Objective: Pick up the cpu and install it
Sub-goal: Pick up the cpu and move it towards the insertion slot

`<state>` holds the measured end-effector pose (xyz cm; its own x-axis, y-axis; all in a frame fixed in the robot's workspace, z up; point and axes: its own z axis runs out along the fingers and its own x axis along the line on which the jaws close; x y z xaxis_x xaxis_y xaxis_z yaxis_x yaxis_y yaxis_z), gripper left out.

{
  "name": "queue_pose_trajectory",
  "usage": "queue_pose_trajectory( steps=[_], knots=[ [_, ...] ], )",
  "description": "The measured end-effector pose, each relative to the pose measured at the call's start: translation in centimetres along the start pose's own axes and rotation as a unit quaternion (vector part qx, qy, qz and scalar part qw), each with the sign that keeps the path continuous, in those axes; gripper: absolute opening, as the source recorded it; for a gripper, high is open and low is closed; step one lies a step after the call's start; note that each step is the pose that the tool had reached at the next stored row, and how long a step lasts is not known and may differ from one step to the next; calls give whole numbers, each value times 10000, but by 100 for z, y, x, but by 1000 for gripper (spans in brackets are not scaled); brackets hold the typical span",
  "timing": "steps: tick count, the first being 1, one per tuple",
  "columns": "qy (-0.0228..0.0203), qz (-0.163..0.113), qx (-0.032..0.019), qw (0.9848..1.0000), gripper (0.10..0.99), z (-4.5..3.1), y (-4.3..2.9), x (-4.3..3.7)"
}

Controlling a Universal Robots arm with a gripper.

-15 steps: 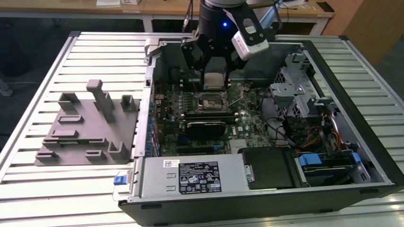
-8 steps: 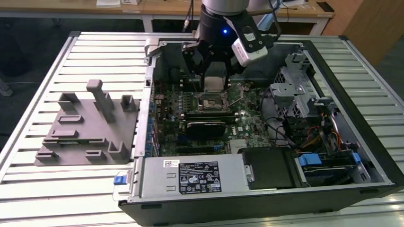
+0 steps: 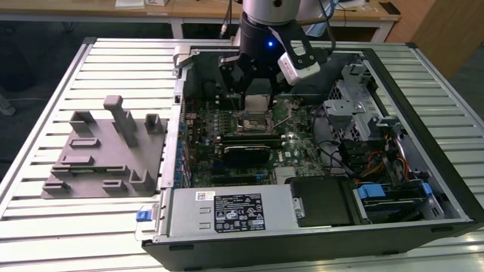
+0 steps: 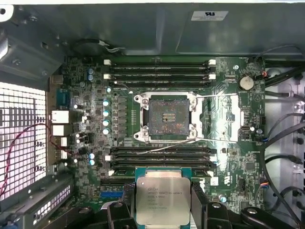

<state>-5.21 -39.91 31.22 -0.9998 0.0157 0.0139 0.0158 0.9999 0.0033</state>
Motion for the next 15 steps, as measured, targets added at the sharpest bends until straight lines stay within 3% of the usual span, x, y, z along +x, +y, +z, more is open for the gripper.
queue_pose_trajectory(
  steps=[8, 15],
  knots=[
    [53, 1, 1, 10000, 545, 109, 8, -29],
    [69, 1, 1, 10000, 545, 187, 68, -31]
  ],
)
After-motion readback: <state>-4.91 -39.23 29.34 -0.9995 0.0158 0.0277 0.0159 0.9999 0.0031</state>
